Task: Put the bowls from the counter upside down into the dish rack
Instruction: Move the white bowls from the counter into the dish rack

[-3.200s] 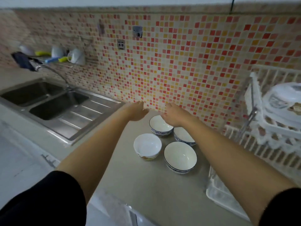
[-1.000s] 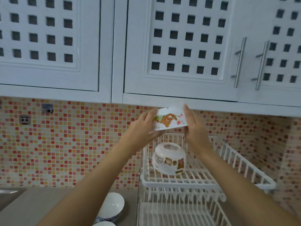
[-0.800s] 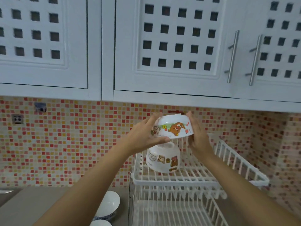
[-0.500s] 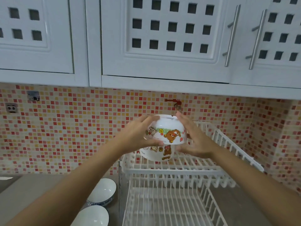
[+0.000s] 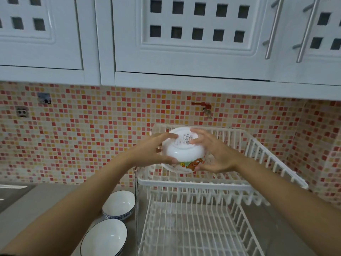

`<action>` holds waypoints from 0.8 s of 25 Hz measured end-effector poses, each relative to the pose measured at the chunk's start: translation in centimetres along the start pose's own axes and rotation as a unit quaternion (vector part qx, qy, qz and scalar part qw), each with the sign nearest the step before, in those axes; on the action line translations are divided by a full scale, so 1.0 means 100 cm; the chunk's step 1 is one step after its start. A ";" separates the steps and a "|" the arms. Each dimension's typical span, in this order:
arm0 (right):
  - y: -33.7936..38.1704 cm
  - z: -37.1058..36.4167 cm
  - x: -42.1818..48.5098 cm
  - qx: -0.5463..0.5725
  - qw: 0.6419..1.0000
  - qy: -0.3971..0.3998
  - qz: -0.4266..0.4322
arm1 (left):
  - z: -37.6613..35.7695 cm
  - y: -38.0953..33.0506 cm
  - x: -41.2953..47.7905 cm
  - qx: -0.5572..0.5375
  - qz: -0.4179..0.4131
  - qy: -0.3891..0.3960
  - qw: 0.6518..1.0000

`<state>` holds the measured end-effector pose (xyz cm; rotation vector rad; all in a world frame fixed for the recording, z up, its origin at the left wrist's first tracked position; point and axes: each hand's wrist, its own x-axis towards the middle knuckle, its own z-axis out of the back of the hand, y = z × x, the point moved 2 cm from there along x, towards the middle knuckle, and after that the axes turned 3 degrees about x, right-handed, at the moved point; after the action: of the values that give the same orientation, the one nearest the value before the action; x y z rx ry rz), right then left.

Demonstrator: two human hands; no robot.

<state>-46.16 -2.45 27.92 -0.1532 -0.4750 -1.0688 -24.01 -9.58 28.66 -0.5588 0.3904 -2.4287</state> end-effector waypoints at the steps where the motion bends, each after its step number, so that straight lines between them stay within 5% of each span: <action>1: -0.002 -0.002 0.000 -0.009 1.000 0.005 0.003 | -0.003 0.001 0.000 0.005 -0.001 0.001 1.000; 20: 0.009 -0.006 -0.001 -0.169 0.984 0.056 -0.028 | -0.012 -0.004 -0.015 0.107 -0.034 0.007 0.994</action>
<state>-45.23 -2.12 27.42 -0.3795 -0.1943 -1.2012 -23.71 -8.22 27.28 -0.4679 0.1151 -2.5011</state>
